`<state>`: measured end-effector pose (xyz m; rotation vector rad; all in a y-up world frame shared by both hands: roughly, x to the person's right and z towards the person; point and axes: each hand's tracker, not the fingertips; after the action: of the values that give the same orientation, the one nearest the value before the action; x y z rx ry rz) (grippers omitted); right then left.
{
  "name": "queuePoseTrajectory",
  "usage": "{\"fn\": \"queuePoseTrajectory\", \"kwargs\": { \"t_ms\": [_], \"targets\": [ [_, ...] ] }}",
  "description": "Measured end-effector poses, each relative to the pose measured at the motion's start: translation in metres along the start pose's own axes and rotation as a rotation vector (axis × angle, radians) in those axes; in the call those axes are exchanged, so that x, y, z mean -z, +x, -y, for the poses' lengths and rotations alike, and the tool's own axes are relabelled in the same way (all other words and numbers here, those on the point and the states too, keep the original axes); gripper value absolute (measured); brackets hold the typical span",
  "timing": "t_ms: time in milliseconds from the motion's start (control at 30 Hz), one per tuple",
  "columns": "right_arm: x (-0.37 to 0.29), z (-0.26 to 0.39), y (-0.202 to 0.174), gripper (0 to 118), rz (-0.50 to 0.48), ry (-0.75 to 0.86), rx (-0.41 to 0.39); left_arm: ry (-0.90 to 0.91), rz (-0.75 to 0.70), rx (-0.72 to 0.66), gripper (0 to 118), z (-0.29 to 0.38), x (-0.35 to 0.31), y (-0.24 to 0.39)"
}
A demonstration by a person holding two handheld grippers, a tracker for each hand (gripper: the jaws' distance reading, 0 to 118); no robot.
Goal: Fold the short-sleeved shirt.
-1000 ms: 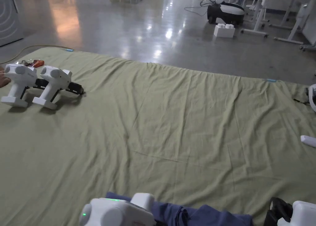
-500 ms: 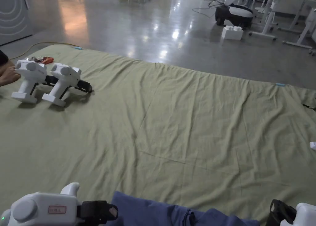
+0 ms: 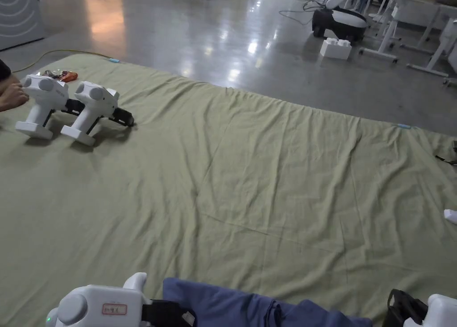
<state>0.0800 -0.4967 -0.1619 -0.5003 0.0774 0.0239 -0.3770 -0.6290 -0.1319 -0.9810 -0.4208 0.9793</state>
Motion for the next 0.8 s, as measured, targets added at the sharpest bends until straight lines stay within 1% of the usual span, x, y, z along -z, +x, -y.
{"fn": "queuePoseTrajectory", "kwargs": {
  "t_ms": [67, 167, 200, 233, 367, 500, 600, 633, 800],
  "targets": [
    [-0.001, 0.000, 0.001, 8, 0.002, 0.000, 0.000, 0.025, 0.000, -0.004, 22, 0.001, -0.008, 0.003],
    [-0.001, 0.001, 0.003, 8, 0.006, 0.001, 0.001, 0.043, 0.042, -0.014, 22, -0.001, -0.027, 0.009],
    [-0.002, 0.001, 0.004, 8, 0.005, -0.001, -0.001, 0.048, 0.046, -0.009, 22, -0.002, -0.032, 0.012],
    [-0.001, 0.002, 0.004, 8, 0.003, -0.003, -0.002, 0.059, 0.035, 0.003, 22, -0.011, -0.040, 0.001],
    [0.000, 0.004, 0.004, 8, -0.003, -0.007, -0.004, 0.108, 0.014, 0.049, 22, -0.027, -0.077, 0.012],
    [0.001, 0.006, 0.004, 8, -0.012, -0.013, -0.006, 0.176, -0.111, 0.067, 22, -0.044, -0.124, 0.038],
    [0.003, 0.007, 0.003, 8, -0.019, -0.017, -0.006, 0.204, -0.259, 0.133, 22, -0.055, -0.149, 0.059],
    [0.004, 0.007, 0.002, 8, -0.025, -0.018, -0.006, 0.213, -0.289, 0.155, 22, -0.051, -0.150, 0.079],
    [0.006, 0.010, -0.011, 8, -0.071, -0.029, -0.021, 0.206, -0.367, 0.216, 22, -0.052, -0.155, 0.115]
  ]
}}
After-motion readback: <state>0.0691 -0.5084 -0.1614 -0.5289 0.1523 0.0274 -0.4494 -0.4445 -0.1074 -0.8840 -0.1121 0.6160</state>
